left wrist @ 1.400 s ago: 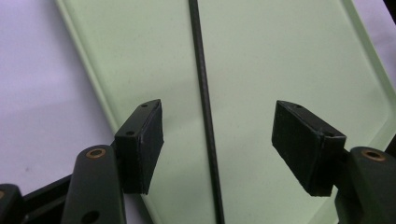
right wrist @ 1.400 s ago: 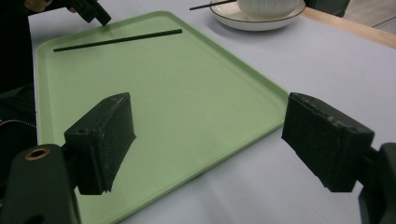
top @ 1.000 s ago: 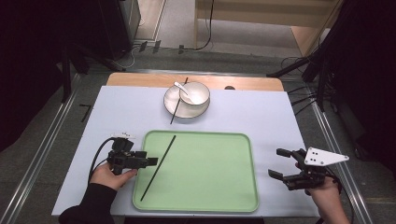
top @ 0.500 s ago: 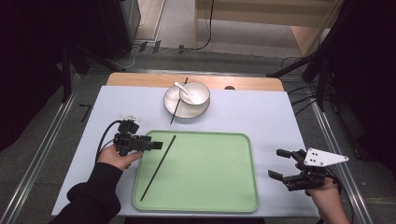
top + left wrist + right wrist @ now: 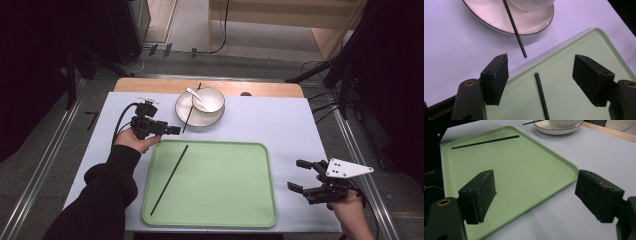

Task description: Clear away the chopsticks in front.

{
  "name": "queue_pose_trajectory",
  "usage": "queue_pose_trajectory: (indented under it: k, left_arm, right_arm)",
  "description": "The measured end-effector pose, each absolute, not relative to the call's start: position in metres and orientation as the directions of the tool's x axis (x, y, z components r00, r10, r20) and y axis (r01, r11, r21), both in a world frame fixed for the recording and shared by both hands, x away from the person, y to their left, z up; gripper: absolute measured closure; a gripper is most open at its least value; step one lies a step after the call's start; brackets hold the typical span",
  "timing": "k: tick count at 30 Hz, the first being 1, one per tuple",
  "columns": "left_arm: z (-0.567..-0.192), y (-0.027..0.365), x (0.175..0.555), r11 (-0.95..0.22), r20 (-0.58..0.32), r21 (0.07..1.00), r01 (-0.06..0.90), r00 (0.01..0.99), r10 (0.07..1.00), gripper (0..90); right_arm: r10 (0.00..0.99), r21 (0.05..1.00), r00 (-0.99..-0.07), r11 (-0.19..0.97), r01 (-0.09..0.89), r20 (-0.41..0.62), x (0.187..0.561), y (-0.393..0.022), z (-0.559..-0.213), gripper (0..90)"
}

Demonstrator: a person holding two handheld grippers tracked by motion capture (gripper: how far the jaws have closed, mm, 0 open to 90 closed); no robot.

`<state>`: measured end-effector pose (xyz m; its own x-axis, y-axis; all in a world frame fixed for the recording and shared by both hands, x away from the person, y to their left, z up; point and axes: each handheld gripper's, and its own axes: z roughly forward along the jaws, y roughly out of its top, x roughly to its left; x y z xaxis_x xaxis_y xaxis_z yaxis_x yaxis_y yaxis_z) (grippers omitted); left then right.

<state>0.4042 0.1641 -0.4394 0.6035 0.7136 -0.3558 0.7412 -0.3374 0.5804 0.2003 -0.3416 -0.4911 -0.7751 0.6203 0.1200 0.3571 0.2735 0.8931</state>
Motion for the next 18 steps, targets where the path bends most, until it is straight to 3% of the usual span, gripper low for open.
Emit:
queue_pose_trajectory:
  k: [13,18]
  left_arm:
    - [-0.437,0.13,0.442,-0.402,-0.31,0.592,0.699,0.657,0.687,30.1]
    - [-0.447,0.123,0.46,-0.409,-0.302,0.554,0.725,0.633,0.713,32.5]
  right_arm:
    - [0.616,0.896,-0.779,0.27,0.353,0.121,0.2,-0.342,-0.491,17.4]
    - [0.618,0.898,-0.777,0.266,0.351,0.12,0.2,-0.343,-0.491,17.4]
